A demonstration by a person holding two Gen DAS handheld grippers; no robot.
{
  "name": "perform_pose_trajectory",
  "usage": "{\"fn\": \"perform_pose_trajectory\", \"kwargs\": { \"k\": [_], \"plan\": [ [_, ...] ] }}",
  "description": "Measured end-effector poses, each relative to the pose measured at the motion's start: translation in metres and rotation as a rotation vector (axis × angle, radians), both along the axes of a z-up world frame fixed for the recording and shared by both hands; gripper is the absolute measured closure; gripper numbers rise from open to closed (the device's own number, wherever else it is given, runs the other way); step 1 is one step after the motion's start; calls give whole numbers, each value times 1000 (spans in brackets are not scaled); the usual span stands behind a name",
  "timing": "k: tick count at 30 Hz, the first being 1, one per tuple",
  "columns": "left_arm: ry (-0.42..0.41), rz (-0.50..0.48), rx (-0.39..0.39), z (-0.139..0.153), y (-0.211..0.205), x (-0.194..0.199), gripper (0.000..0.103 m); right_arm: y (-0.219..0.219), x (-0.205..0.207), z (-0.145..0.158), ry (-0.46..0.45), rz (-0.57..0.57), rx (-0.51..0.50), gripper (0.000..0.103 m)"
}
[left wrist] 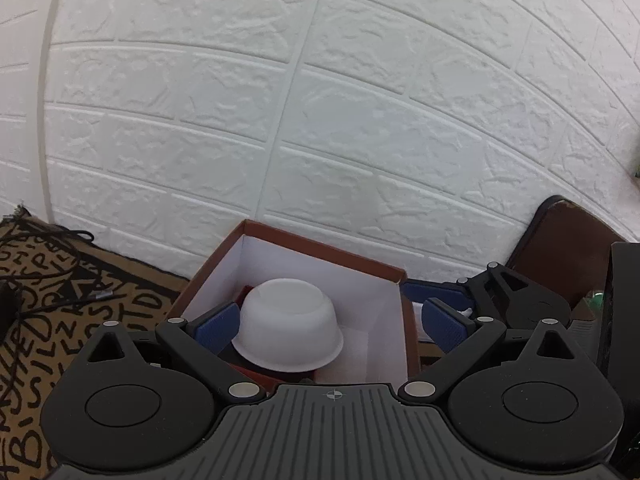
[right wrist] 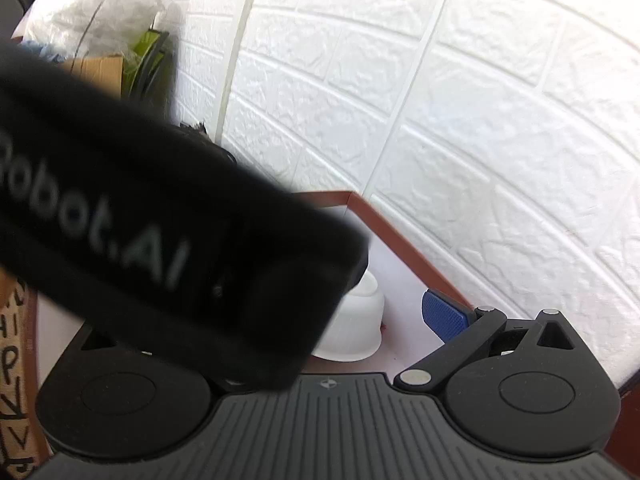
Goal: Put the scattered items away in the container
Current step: 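Lower the bowl onto the red tray and open the left gripper, then move the left gripper back to the clear cotton pad bag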
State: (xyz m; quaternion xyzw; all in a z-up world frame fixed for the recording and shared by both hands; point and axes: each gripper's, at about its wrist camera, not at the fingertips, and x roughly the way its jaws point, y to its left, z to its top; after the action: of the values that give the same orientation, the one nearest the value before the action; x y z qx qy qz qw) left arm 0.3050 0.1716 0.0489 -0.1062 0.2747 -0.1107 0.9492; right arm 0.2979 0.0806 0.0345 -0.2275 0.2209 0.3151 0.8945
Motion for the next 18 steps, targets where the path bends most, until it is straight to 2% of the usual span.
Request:
{"fn": "perform_pose_trajectory", "kwargs": {
  "k": [5, 8, 14, 18],
  "plan": [
    [-15, -16, 34, 10, -16, -24, 0, -12, -22, 20, -10, -8, 48, 1],
    [-58, -14, 57, 17, -26, -47, 0, -24, -40, 31, -5, -10, 99, 1],
    [-79, -47, 49, 23, -51, -89, 0, -58, -83, 41, 5, -17, 175, 0],
    [-106, -63, 46, 29, -71, -118, 0, -93, -88, 51, -1, -42, 215, 0]
  ]
}}
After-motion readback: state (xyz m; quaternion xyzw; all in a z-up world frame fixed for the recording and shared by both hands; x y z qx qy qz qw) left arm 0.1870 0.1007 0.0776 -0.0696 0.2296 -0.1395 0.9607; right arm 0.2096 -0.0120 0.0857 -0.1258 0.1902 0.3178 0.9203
